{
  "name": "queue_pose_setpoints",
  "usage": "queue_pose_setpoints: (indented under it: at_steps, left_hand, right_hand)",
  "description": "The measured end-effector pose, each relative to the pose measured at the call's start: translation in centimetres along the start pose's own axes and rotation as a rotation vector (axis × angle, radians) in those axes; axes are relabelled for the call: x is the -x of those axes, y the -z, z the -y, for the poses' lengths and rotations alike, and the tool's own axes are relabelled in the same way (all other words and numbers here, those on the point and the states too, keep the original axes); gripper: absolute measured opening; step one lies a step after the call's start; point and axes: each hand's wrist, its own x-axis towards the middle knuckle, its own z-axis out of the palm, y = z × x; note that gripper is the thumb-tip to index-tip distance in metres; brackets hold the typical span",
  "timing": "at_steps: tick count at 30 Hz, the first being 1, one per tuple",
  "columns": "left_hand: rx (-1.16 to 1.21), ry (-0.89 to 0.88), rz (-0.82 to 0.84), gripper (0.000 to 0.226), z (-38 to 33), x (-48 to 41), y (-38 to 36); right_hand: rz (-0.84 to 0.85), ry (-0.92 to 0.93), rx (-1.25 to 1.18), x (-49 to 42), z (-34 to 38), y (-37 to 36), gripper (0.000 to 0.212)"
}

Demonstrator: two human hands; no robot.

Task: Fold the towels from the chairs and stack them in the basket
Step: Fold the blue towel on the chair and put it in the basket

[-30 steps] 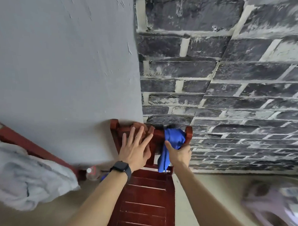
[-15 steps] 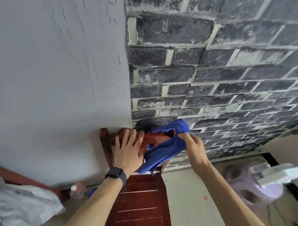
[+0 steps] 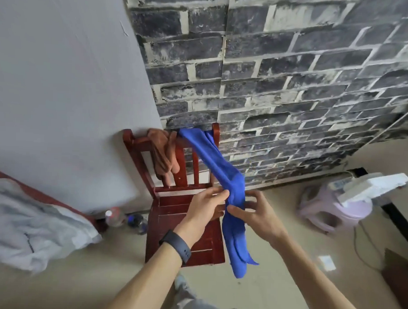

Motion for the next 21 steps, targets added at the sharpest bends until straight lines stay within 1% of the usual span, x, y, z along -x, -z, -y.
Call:
queue_pose_setpoints:
  at_steps: [2,4,7,9,11,12,15,19,21]
  left_hand:
    - [0.072,0.057,0.005,0.017,2.0,1.3,-0.9]
    - [0.092,0.075,0.001,0.018,3.3,2.5,-2.0]
    - [0.091,0.114,0.004,0.012,4.7,3.9,-4.0]
    - [0.131,0.152,-0.006,0.018,5.3,4.8,-5.3]
    - [0.149,0.179,-0.001,0.023,5.6,6.0,-6.0]
    - [0.126,0.175,0.01,0.024,5.7,6.6,-6.1]
    - [0.024,0.116,-0.007,0.025,5.9,7.4,-5.9]
    - [0.061,0.061,-0.067,0.025,5.4,8.0,-5.0]
    - [0.056,0.035,-0.071,0.026,5.2,8.0,-4.2]
  right_hand:
    - [-0.168,0.086,0.22,1.5,-1.6,-0.6,0.066]
    - [-0.264,0.171,0.458,2.9,-2.6,-0.9,0.061]
    - [-0.303,0.229,0.617,4.5,-3.7,-0.5,0.045]
    - [-0.289,0.289,0.663,5.1,-4.3,0.4,0.034]
    - [-0.257,0.338,0.62,5.4,-4.8,1.6,0.026]
    - [-0.222,0.324,0.578,5.4,-5.0,2.2,0.026]
    - [-0.051,0.202,0.427,4.7,-5.4,3.8,0.029]
    - [0.094,0.098,-0.035,4.8,-5.9,4.4,0.03]
    - [0.11,0.106,-0.136,5.5,-5.6,4.1,0.031]
